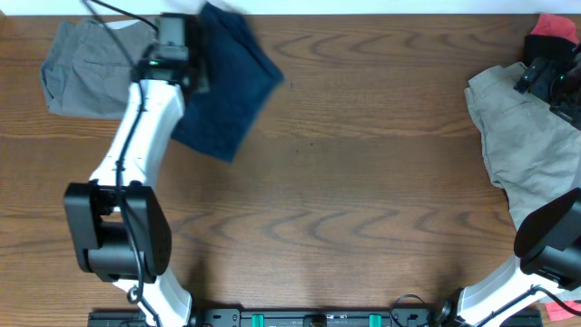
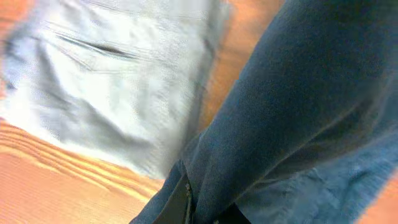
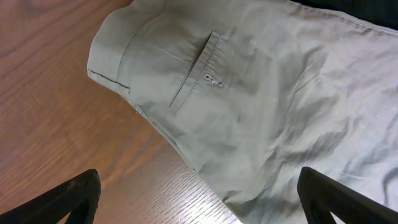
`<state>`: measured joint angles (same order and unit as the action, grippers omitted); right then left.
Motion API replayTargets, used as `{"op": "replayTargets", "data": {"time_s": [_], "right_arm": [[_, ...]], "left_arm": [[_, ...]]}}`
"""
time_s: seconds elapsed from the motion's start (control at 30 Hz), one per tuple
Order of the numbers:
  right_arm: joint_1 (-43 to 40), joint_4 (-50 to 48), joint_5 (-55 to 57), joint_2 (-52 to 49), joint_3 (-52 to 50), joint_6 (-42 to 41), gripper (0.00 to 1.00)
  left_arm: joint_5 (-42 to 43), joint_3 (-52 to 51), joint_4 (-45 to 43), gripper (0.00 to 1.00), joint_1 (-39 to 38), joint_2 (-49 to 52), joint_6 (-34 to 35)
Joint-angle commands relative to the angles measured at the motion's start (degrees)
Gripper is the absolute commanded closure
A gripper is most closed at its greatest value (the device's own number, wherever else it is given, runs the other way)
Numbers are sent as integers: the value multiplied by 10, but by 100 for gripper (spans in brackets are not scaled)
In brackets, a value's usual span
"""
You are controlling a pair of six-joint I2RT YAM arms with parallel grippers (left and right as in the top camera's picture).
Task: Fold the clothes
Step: 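Lift the folded navy trousers and carry them to the top-left stack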
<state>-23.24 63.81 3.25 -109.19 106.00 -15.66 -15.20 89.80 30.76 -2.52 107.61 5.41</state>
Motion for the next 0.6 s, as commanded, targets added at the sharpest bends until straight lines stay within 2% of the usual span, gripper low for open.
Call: {"op": "replayTargets", "data": {"time_s": [0.0,0.1,0.3,0.57], "right_arm": [[-4,1,2,1,2,7,1],[-4,1,2,1,2,7,1],[-4,1,2,1,2,7,1],[-4,1,2,1,2,7,1]], "left_arm": [[-24,16,-33,94,32,4,-7],[-23,16,-72,94,48,4,-14],[-23,16,-134,94,61,4,-80],[-31,16,-144,94,71,2,-71]]}}
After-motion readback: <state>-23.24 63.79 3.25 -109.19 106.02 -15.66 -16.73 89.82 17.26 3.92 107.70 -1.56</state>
